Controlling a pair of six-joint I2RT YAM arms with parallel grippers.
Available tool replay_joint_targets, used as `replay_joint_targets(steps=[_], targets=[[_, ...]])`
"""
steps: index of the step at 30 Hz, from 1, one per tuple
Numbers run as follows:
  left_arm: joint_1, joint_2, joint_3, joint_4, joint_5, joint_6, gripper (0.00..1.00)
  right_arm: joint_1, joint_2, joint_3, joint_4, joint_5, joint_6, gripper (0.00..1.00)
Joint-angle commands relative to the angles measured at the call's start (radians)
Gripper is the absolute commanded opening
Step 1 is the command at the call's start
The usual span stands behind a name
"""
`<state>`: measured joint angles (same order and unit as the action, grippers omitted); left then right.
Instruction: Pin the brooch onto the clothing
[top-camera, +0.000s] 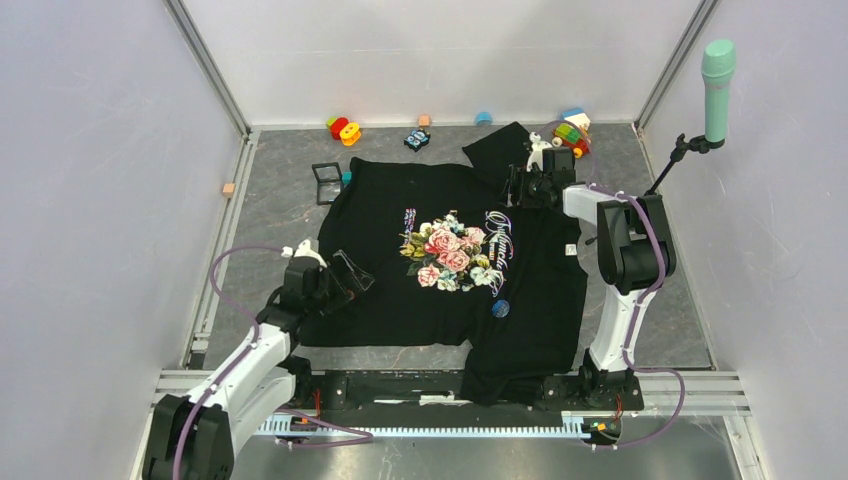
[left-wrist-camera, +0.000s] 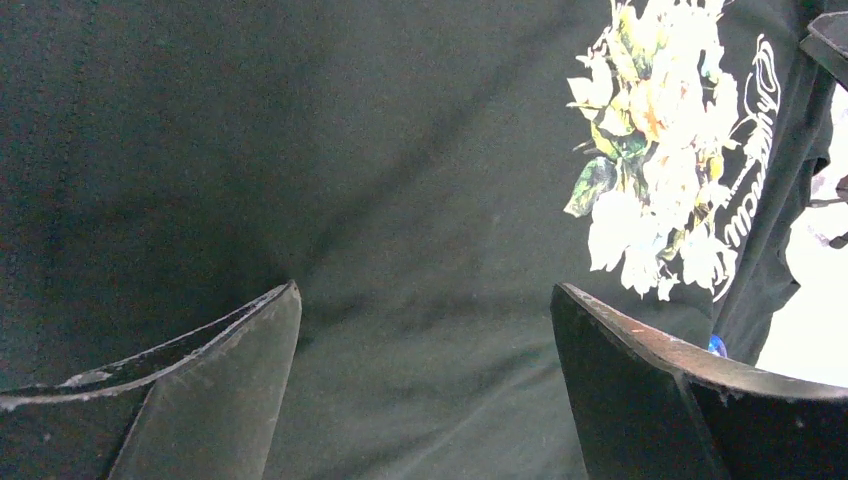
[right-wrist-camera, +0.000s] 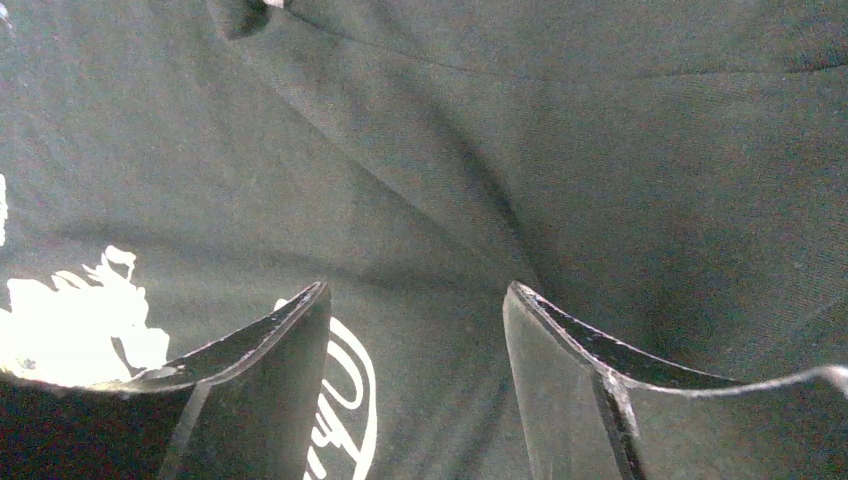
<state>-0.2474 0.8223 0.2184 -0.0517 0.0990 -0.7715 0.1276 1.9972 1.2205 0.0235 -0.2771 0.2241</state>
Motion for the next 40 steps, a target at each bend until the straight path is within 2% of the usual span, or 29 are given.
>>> replay_joint_targets(steps=[1, 2, 4, 12, 17, 21, 27, 31, 40], targets=[[0.007, -0.005, 0.134, -0.152, -0.004, 0.048, 1.0, -0.016, -0.061, 0.027, -0.066, 0.047, -0.104, 0.71], [0.008, -0.011, 0.176, -0.175, 0.002, 0.059, 1.0, -0.016, -0.096, 0.018, -0.06, 0.056, -0.121, 0.77], [0.008, -0.025, 0.259, -0.225, 0.012, 0.089, 1.0, -0.016, -0.19, -0.009, -0.063, 0.071, -0.157, 0.97], [0.043, 0.039, 0.67, -0.454, 0.011, 0.314, 1.0, -0.016, -0.681, -0.222, -0.086, 0.214, -0.216, 0.98], [0.053, 0.024, 0.852, -0.49, -0.089, 0.454, 1.0, -0.016, -1.046, -0.371, -0.085, 0.401, -0.215, 0.98], [0.053, -0.026, 0.852, -0.425, -0.141, 0.547, 1.0, -0.016, -1.284, -0.506, -0.017, 0.492, -0.246, 0.98], [0.055, -0.072, 0.681, -0.312, -0.14, 0.519, 1.0, -0.016, -1.553, -0.759, 0.138, 0.524, -0.28, 0.98], [0.063, -0.082, 0.661, -0.284, -0.118, 0.519, 1.0, -0.016, -1.592, -0.77, 0.125, 0.533, -0.288, 0.98], [0.082, -0.099, 0.656, -0.294, -0.149, 0.532, 1.0, -0.016, -1.564, -0.75, 0.102, 0.519, -0.28, 0.98]])
